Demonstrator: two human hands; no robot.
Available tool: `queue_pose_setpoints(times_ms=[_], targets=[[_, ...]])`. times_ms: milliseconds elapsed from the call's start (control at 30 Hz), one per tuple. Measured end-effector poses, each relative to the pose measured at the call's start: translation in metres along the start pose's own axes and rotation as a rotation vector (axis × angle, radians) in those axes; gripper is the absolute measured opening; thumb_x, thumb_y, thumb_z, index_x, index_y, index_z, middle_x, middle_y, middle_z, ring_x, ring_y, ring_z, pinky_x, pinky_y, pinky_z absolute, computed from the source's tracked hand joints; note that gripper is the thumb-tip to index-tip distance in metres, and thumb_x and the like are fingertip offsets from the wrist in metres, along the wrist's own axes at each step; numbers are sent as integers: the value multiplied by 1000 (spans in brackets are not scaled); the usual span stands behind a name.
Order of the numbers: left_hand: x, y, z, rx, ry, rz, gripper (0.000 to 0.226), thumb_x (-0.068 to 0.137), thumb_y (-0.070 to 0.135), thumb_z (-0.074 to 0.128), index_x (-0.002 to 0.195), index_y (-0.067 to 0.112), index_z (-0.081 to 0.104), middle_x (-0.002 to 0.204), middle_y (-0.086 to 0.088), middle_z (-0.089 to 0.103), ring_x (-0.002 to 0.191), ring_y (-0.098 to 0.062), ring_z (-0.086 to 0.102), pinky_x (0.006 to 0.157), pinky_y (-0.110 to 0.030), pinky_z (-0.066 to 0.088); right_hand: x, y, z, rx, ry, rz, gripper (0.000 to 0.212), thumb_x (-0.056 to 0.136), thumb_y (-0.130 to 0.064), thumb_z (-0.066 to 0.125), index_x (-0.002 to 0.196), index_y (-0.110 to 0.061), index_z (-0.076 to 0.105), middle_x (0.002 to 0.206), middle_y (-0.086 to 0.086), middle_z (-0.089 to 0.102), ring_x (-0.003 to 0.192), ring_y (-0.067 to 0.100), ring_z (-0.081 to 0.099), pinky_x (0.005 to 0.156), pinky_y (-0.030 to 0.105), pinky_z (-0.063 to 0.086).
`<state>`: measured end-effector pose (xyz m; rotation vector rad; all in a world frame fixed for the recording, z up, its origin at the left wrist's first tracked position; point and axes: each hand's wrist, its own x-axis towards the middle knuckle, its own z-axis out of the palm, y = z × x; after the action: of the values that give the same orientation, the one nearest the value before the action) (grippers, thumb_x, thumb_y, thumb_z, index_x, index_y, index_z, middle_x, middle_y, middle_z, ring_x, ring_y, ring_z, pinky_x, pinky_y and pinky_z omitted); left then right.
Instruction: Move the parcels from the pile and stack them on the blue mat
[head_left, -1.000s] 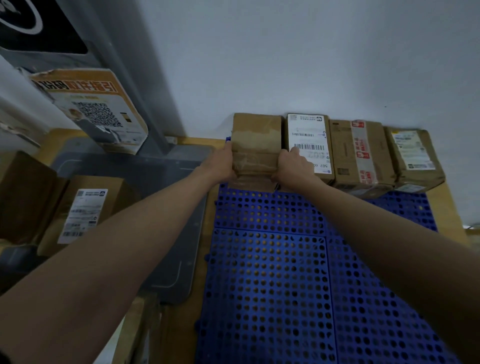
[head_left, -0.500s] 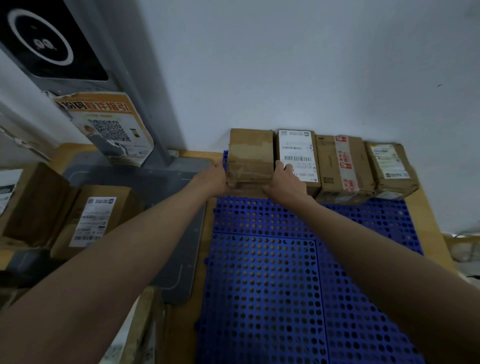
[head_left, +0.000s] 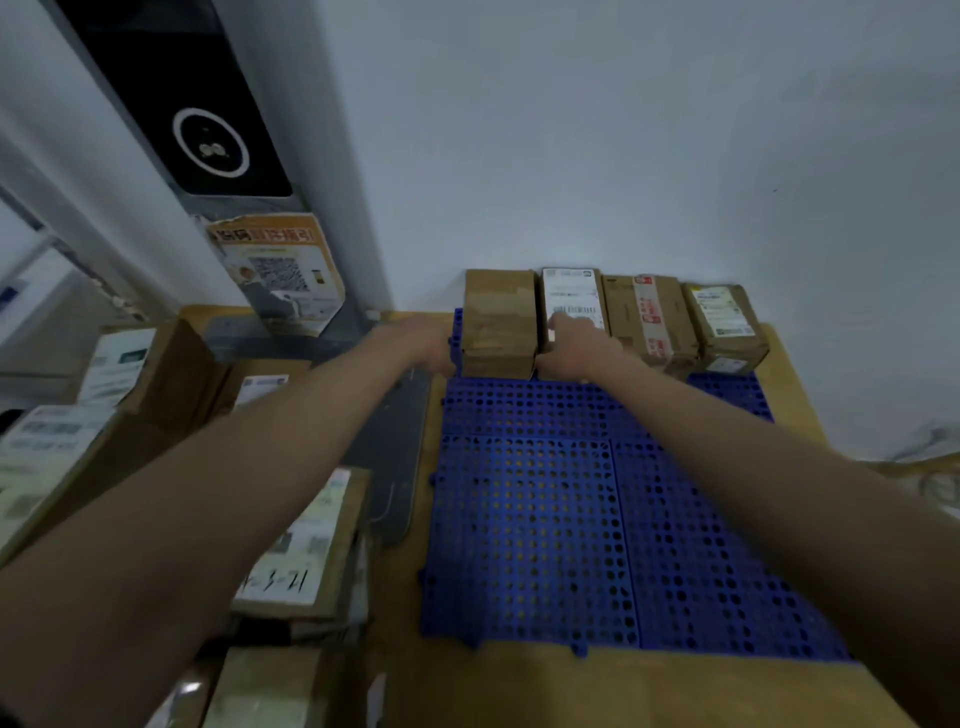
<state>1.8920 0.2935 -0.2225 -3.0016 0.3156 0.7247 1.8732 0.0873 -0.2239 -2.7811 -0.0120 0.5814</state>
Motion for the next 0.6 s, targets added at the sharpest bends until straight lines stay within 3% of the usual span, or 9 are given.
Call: queue_pose_setpoints(times_ms=[67, 167, 333, 467, 600], targets=[[-15, -3, -8, 19, 7, -53, 60, 86, 47, 67, 130, 10, 54, 132, -12, 56, 114, -32, 57, 90, -38, 49, -16, -7, -8, 8, 6, -18, 49, 94, -31, 59, 134, -8, 43, 119, 14, 55, 93, 30, 62, 82, 44, 56], [-41, -9, -19, 10, 27, -67, 63, 85, 51, 66, 130, 8, 55, 132, -12, 55, 114, -32, 56, 97, -45, 48, -38, -20, -15, -14, 27, -41, 53, 93, -33, 61, 135, -8, 43, 121, 15, 55, 98, 32, 62, 84, 44, 55], [-90, -17, -28, 34, 31, -65, 57, 85, 52, 66, 119, 7, 63, 118, -11, 64, 104, -31, 62, 93, -46, 51, -73, -40, -16, -55, 28, -77, 46, 94, -34, 59, 129, -5, 48, 122, 18, 55, 97, 32, 62, 84, 41, 56], [-129, -24, -30, 16, 18, -74, 47, 89, 46, 64, 107, 3, 67, 105, -15, 69, 89, -30, 65, 74, -37, 52, -100, -56, -17, -26, 12, -106, 42, 96, -28, 56, 125, 2, 52, 108, 22, 64, 84, 32, 65, 80, 44, 59], [-161, -32, -24, -13, 28, -97, 52, 88, 49, 64, 112, 4, 66, 110, -15, 68, 98, -31, 64, 87, -40, 53, -124, -74, -11, 29, 6, -115, 38, 96, -22, 52, 125, 1, 53, 102, 23, 67, 84, 32, 67, 79, 44, 60]])
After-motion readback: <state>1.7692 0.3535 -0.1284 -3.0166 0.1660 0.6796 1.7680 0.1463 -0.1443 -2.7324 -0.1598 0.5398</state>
